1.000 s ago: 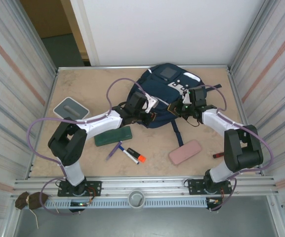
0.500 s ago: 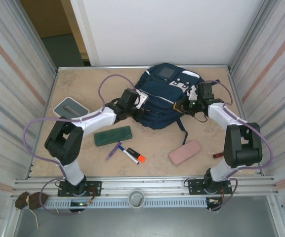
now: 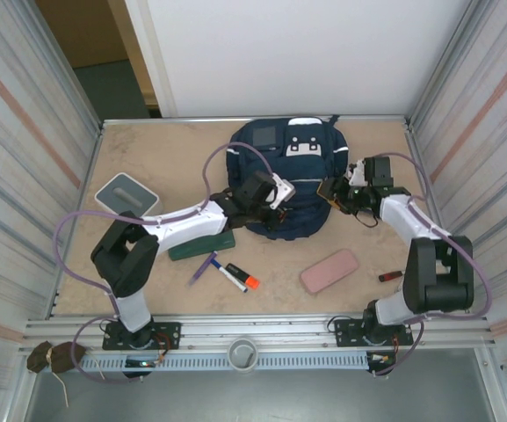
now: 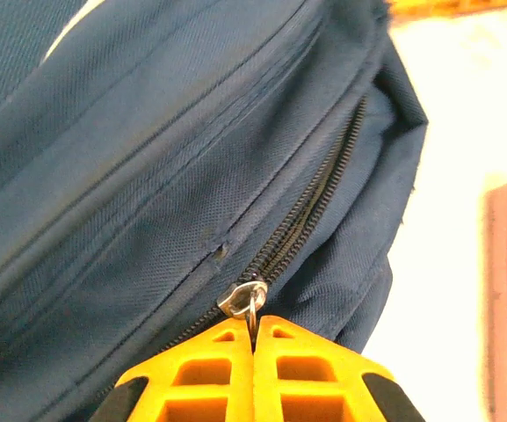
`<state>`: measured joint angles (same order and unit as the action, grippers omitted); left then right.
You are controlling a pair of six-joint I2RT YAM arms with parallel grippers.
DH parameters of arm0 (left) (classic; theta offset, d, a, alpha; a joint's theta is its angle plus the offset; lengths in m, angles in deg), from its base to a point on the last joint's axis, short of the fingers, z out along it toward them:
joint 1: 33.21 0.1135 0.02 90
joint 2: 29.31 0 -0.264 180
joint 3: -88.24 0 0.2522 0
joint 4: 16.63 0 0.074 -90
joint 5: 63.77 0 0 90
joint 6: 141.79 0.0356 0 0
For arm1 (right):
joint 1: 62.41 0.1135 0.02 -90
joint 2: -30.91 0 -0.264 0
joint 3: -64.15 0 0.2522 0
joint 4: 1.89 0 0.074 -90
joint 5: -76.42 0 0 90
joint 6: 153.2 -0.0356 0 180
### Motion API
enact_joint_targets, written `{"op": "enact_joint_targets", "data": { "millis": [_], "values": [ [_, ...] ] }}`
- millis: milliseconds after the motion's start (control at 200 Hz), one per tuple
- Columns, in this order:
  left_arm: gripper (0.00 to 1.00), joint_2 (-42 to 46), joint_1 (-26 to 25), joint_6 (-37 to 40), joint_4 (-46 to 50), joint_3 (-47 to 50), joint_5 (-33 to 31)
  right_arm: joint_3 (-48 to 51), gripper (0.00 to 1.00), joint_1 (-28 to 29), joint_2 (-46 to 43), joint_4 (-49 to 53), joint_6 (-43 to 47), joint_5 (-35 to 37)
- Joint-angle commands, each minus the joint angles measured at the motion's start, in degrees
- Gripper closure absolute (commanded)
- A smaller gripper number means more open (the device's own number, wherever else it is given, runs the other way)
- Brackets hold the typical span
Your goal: Pack the student bag
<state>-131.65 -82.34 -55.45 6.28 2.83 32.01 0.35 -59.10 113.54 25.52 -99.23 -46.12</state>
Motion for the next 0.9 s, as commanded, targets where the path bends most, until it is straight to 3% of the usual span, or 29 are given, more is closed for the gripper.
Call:
{"op": "enact_joint_targets", "data": {
  "millis": [0, 220, 281, 421, 486, 696, 897],
  "values": [
    [1.0, -0.9, -1.0, -0.8, -1.6, -2.5, 2.8, 4.1, 0.43, 2.5, -3.0, -4.9, -4.3, 2.0],
    [1.0, -0.4, -1.1, -0.6, -1.8, -1.4, 3.2, 3.4, 0.47, 4.9, 0.0, -8.5, -4.5, 5.1],
    [1.0, 0.1, -1.1, -0.5, -1.9, -0.8, 3.1, 2.7, 0.56, 4.9, 1.1, -8.4, -3.8, 5.9],
    [1.0, 2.0, -0.5, 1.1, 0.3, 0.6, -0.4, 2.9, 0.92, 3.0, 0.0, -7.0, -1.5, 8.5],
    [1.0, 3.2, 0.7, 2.0, 1.9, 1.6, -3.0, 3.4, 0.99, 1.4, -1.5, -6.3, -0.5, 9.0],
    [1.0, 7.0, 7.4, 5.3, 6.0, 5.0, -11.8, 2.1, 1.0, -2.7, -2.8, -3.3, 3.8, 6.3],
    [1.0, 7.5, 10.6, 6.1, 6.9, 5.6, -10.6, -4.5, 1.0, -3.2, 2.9, 2.2, 8.4, 1.0]
  ]
}}
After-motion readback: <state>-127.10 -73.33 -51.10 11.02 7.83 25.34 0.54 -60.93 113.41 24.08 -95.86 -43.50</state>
